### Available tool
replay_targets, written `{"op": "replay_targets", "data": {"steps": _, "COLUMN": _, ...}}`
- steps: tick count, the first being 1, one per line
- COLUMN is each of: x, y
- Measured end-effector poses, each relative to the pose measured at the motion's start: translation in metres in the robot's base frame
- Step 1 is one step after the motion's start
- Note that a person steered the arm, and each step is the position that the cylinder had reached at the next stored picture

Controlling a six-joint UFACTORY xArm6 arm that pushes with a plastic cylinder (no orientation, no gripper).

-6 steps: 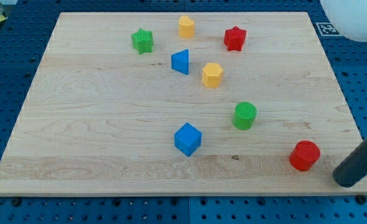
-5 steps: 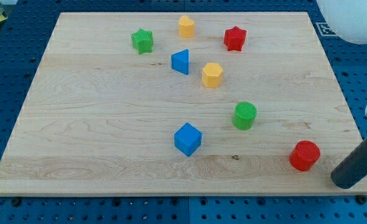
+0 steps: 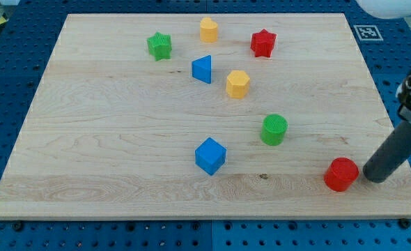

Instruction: Keep the red circle to the left of the blue cube

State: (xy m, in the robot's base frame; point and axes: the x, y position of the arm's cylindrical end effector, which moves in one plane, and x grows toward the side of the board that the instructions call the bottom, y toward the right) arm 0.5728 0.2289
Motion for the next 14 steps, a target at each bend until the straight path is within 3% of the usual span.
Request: {"op": "replay_targets", "data": {"steps": 14, "x": 0.01, "y": -0.102}}
